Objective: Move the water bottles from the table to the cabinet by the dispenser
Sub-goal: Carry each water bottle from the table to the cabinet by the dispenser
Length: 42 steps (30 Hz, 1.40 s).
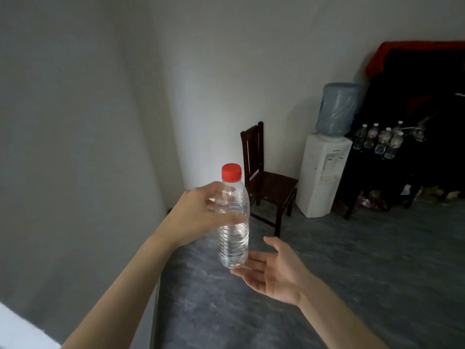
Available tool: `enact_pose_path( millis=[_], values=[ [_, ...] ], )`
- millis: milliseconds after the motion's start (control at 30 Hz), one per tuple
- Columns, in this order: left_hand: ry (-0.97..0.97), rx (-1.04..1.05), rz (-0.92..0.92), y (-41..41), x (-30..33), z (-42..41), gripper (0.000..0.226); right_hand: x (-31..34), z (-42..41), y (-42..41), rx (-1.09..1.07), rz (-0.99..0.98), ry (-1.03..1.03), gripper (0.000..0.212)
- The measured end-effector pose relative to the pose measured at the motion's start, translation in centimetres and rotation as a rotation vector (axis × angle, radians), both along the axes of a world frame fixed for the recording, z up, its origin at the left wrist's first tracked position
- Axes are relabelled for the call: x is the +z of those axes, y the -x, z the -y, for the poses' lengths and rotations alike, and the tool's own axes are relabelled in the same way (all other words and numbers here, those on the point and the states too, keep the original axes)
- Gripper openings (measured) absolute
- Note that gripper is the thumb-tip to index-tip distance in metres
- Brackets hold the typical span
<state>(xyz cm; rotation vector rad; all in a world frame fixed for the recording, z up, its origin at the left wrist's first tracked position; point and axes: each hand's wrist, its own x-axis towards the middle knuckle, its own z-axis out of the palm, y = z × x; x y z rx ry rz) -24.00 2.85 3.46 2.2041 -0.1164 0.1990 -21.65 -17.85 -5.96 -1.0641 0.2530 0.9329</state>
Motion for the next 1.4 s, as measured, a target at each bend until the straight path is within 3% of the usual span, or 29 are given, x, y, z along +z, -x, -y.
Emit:
enact_pose_path(
  millis=[167, 300, 633, 900, 1400],
  values=[
    [-0.047, -0.044, 0.085, -7.6, 0.6, -2.3, 0.043, 0.5, -3.1, -7.2, -0.084, 0.027, 0.000, 0.061],
    [-0.047, -0.068, 0.111, -14.5, 1.5, -4.3, 0.057, 1.1, -5.5, -13.0, -0.158, 0.011, -0.037, 0.064],
    [0.045, -0.299, 0.111, -28.5, 1.5, -2.7, 0.050, 2.4, -4.8, -23.6, -0.448, -0.013, -0.017, 0.067],
    [0.060, -0.475, 0.078, -37.8, 1.1, 3.9, 0.056, 1.5, 1.2, -30.0, -0.597, 0.036, 0.012, 0.066],
    [0.040, -0.666, 0.090, -57.7, 0.7, 24.3, 0.047, 0.8, 20.4, -47.4, -0.766, 0.017, 0.001, 0.062]
  ],
)
